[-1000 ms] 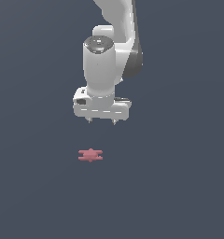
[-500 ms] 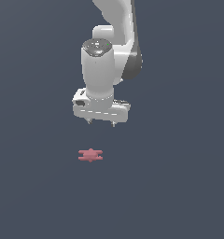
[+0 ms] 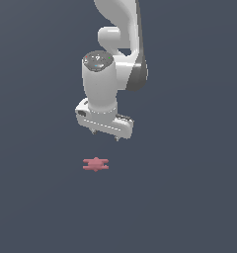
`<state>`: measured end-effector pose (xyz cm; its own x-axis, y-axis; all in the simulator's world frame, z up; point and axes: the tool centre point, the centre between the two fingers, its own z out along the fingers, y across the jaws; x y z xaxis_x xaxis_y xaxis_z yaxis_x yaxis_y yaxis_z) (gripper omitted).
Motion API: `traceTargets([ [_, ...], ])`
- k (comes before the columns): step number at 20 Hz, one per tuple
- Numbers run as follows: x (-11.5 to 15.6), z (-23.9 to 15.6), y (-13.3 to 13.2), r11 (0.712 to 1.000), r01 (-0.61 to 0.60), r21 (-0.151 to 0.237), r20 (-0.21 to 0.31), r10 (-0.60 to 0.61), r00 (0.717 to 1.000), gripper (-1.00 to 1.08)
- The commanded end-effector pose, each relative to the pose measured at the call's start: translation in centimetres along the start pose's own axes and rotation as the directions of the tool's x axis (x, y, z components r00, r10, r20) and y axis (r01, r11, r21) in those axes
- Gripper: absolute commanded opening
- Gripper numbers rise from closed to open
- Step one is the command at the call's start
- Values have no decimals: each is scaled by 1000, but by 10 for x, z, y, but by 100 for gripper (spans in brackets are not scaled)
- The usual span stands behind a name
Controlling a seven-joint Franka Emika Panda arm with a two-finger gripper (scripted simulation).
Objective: Pick up the object and move it to a goal position.
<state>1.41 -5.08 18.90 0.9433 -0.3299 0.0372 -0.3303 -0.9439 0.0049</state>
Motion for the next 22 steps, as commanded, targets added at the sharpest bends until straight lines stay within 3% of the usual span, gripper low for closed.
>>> traceTargets([
  [1,4,7,1,997,-73,3,5,73,997,100],
  [6,13,21,5,974,-228,5,14,228,974,100],
  [11,22,36,8,926,-376,3,22,376,926,100],
  [16,30,51,12,857,-515,-1,28,515,857,100],
  [22,39,69,17,748,-663,-10,32,663,748,100],
])
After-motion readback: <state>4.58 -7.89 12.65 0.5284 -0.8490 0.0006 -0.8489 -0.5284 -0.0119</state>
